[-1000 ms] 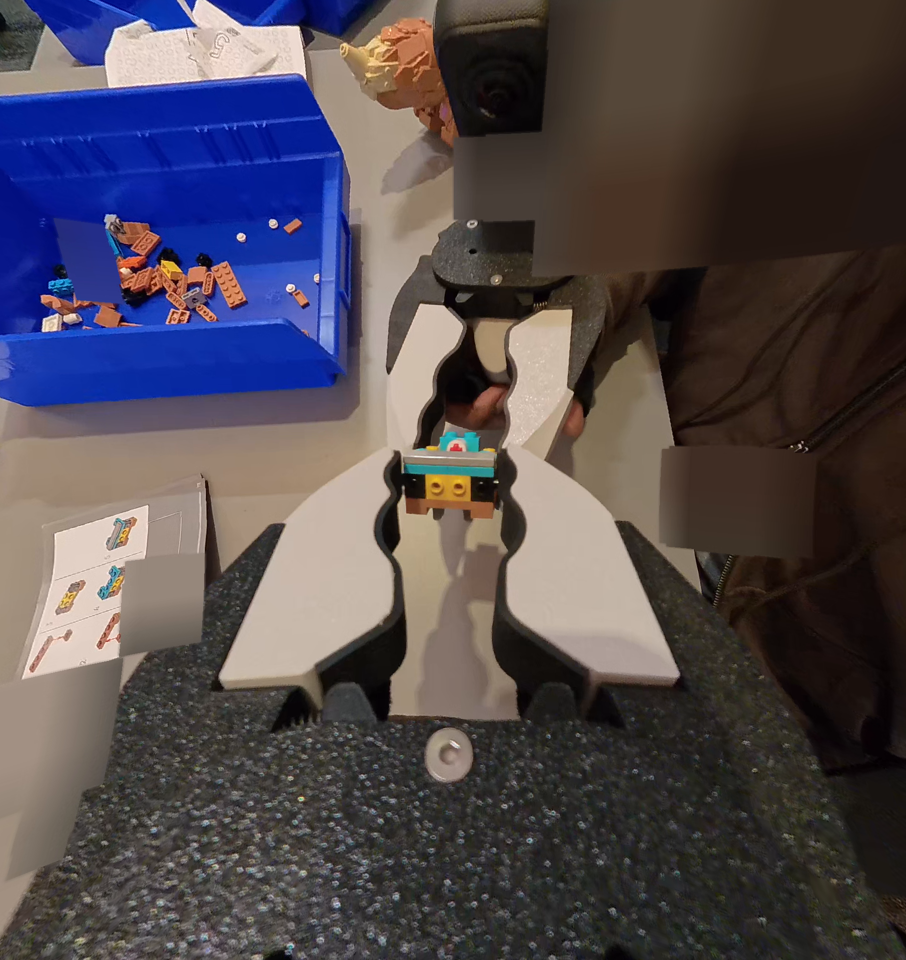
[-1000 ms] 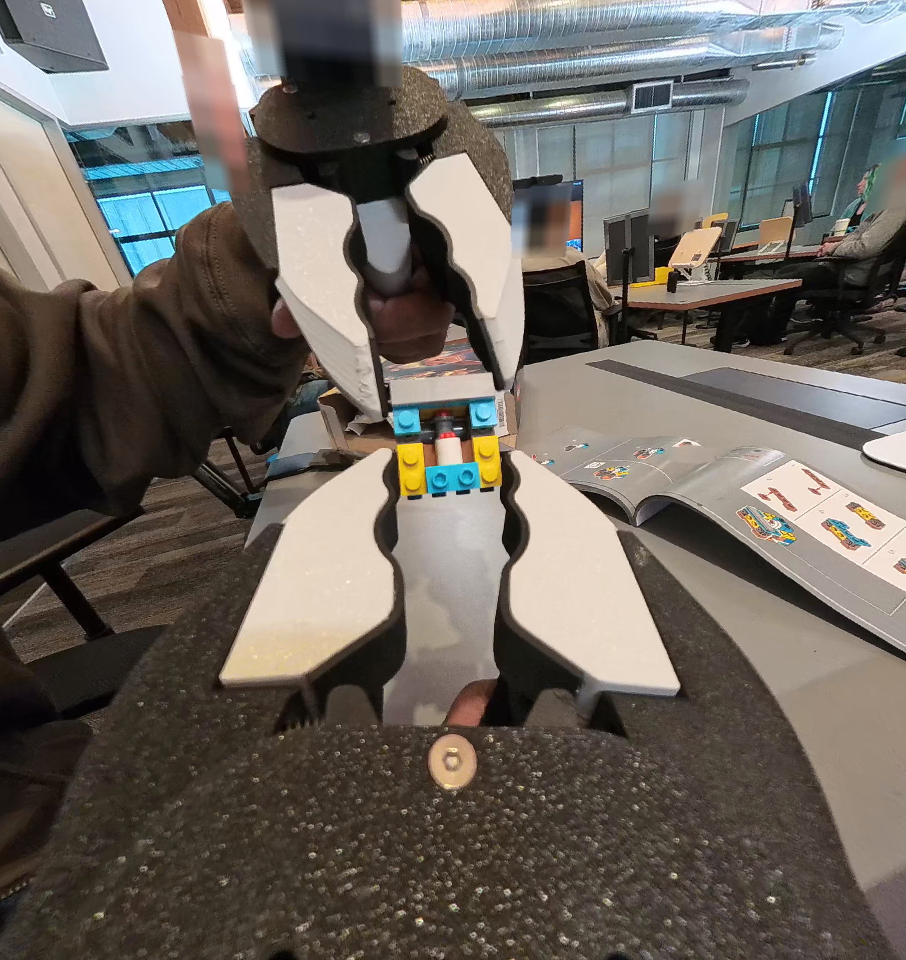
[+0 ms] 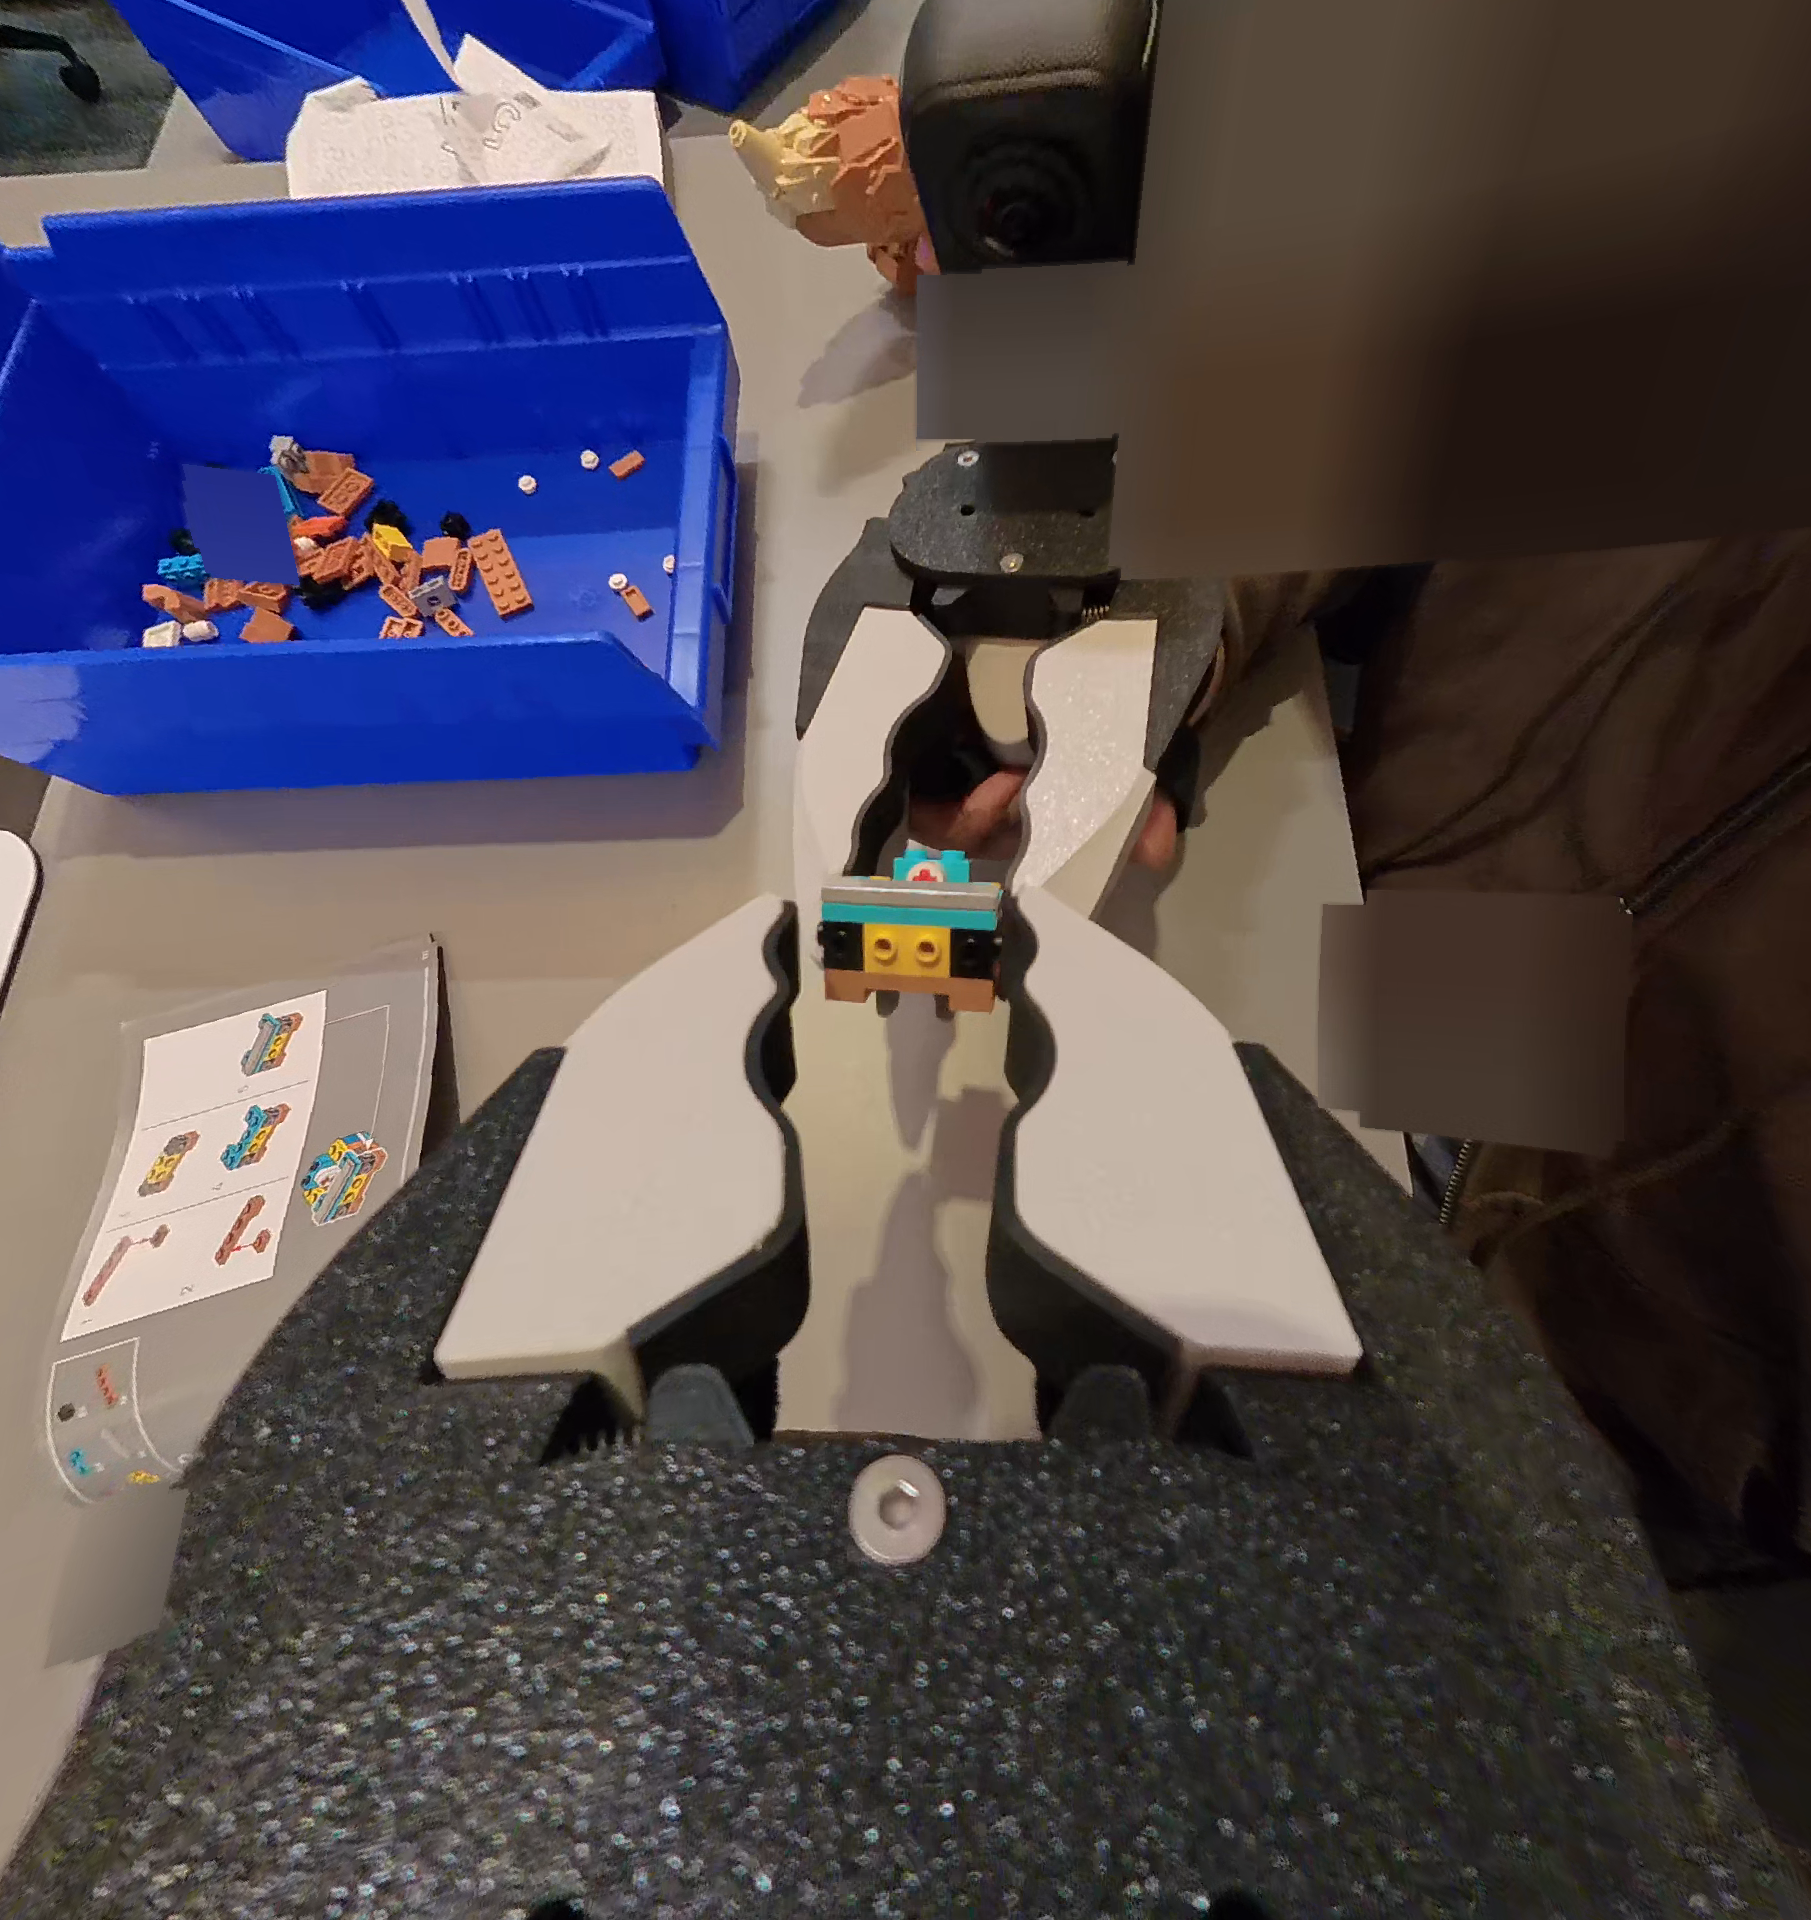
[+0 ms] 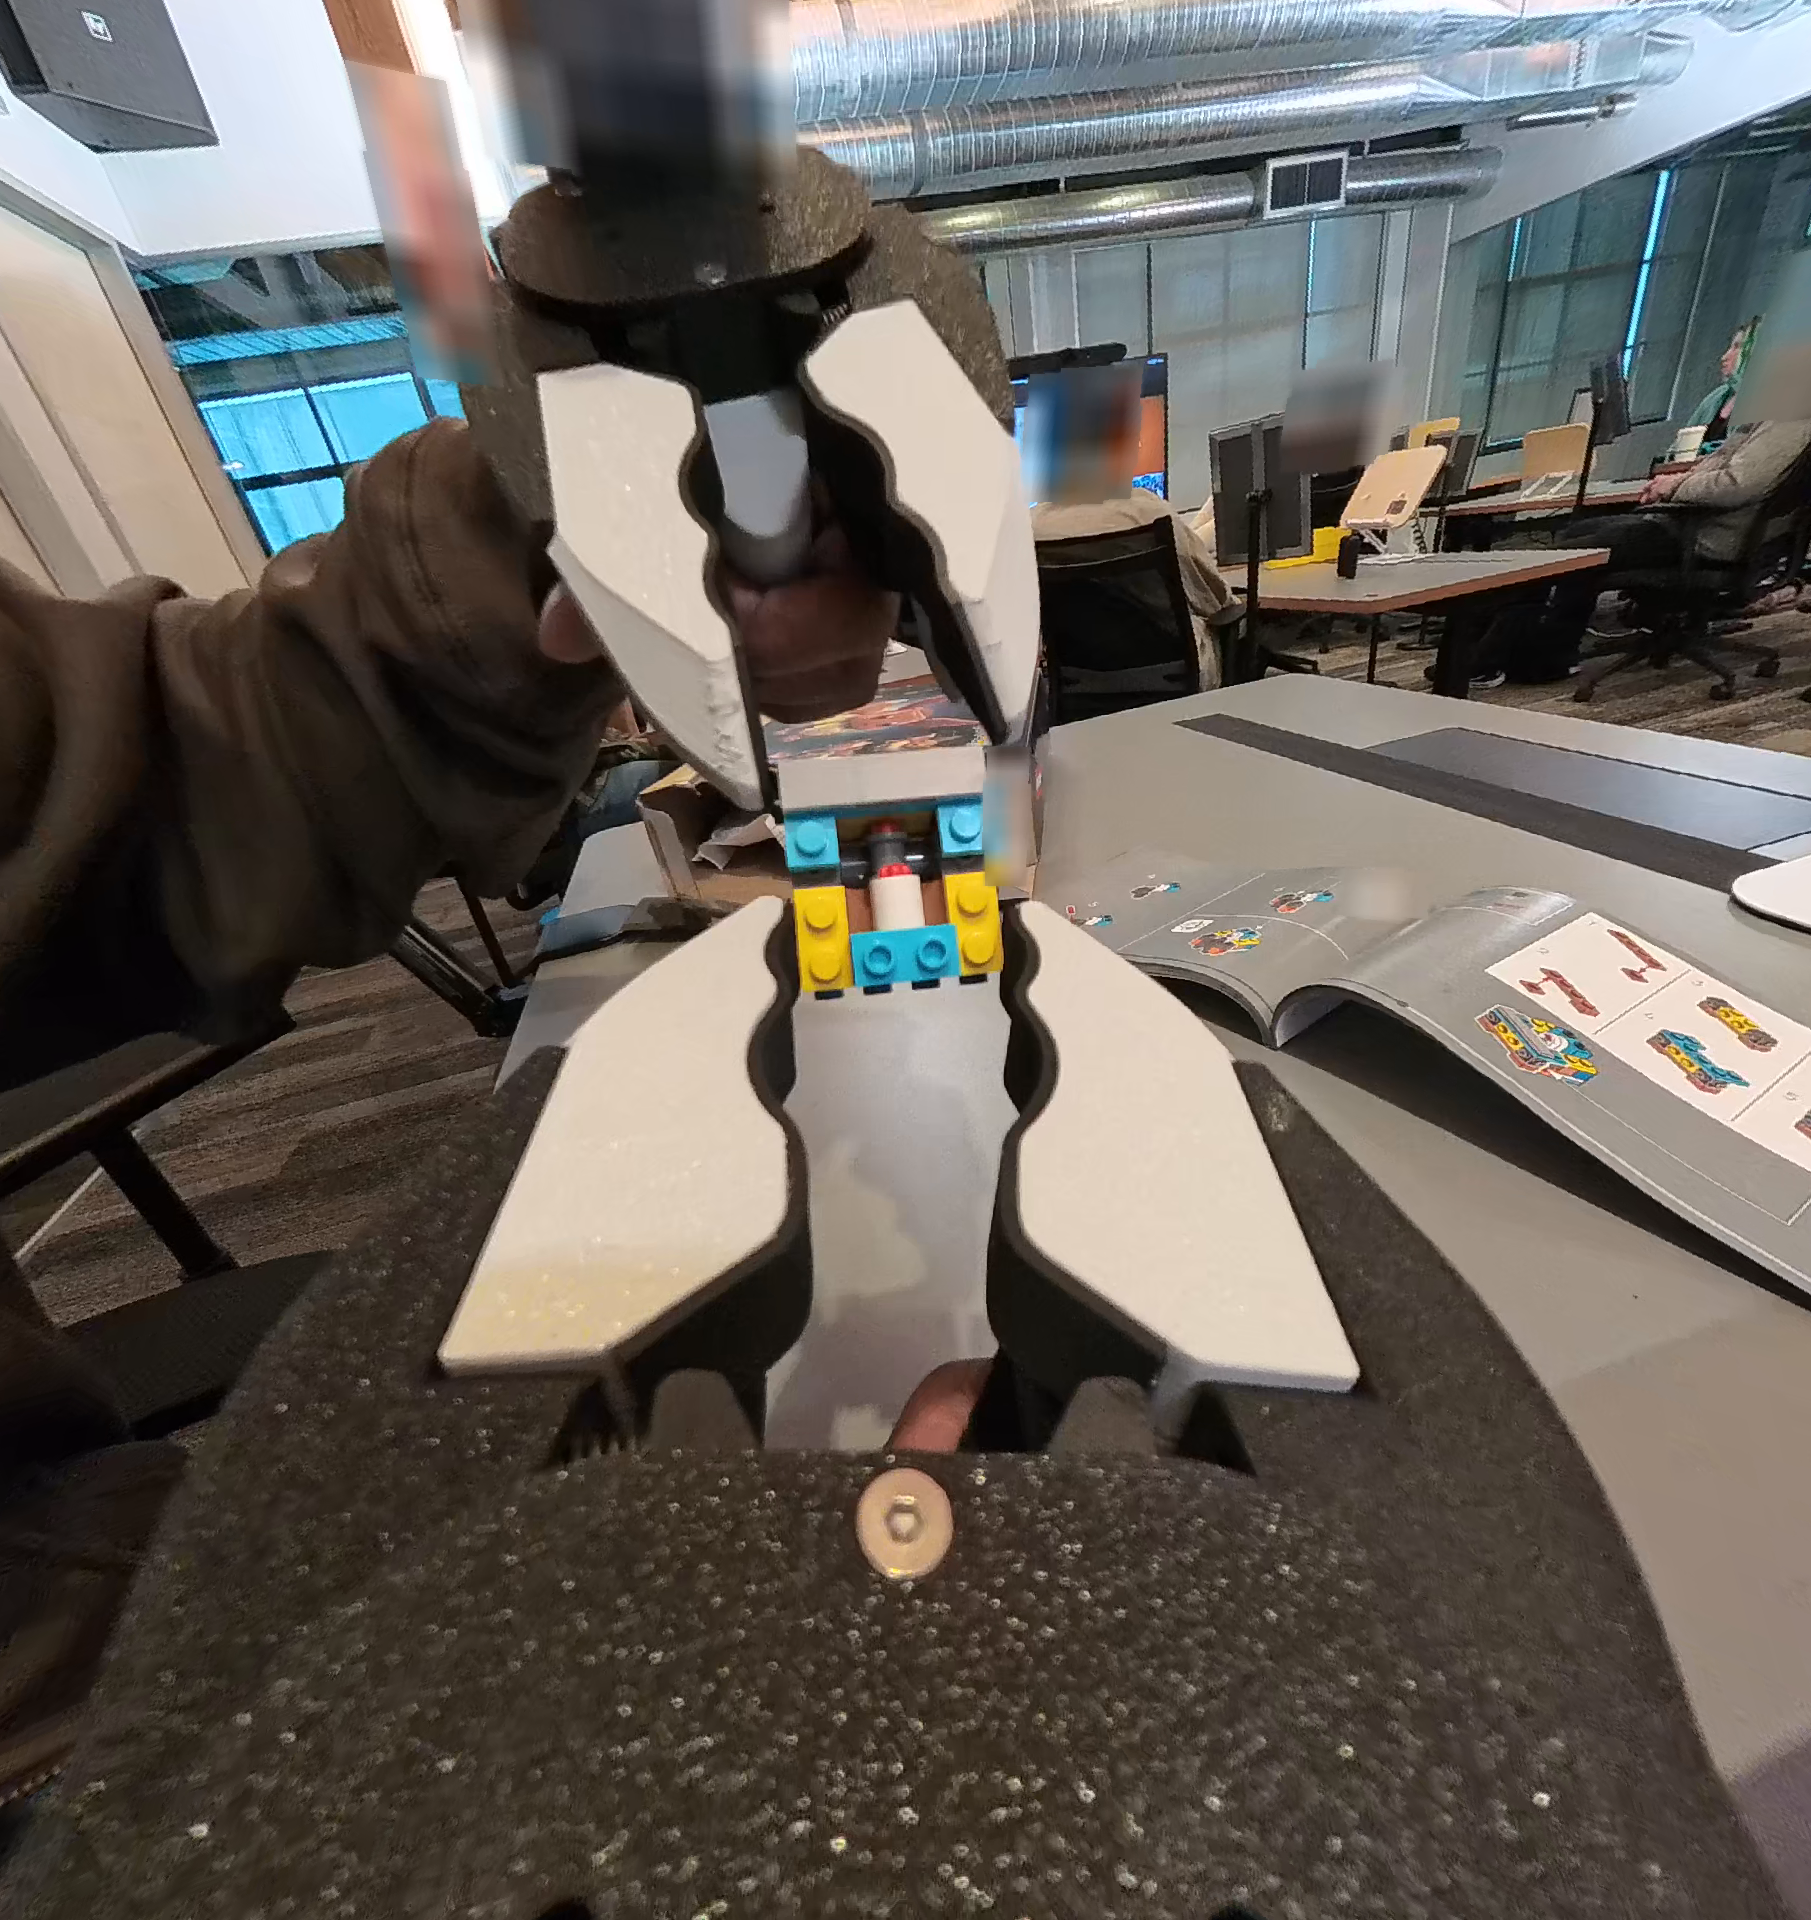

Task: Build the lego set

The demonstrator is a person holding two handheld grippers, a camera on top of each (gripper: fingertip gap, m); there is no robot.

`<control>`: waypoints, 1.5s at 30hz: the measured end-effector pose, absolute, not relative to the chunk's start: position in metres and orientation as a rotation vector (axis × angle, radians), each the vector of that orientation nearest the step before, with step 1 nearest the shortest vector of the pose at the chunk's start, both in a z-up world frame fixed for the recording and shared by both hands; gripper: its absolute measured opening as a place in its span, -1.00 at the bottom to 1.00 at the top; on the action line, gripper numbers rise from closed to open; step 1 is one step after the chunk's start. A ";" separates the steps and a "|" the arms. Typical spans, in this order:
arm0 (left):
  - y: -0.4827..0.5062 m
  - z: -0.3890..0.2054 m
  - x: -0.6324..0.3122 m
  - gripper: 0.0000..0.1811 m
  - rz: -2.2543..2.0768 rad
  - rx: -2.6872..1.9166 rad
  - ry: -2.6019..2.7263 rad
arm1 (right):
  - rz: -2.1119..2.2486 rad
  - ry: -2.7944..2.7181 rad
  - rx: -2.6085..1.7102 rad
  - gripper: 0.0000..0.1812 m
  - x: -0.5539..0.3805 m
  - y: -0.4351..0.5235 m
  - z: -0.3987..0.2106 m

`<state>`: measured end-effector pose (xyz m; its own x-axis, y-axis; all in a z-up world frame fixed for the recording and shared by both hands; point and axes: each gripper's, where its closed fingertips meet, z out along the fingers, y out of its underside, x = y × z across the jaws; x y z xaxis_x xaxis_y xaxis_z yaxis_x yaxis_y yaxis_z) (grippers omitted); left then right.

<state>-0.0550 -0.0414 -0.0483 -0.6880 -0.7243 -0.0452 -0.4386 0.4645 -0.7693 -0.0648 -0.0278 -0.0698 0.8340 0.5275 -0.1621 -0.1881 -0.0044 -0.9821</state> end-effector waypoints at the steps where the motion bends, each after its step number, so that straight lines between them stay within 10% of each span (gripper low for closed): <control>1: -0.040 -0.049 -0.055 -0.59 -1.079 -0.986 2.344 | 0.575 -0.286 -1.477 -0.59 -0.065 -0.028 -0.071; 45: -0.002 -0.201 -0.083 -0.56 -0.999 -1.192 2.331 | 0.486 -0.733 -2.209 -0.59 -0.081 -0.026 -0.201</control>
<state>-0.0828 -0.0021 -0.2010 -0.5915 -0.8061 0.0180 -0.5689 0.4015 -0.7177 -0.0805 -0.0264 -0.2012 0.7645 0.6345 -0.1141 0.3517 -0.5588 -0.7510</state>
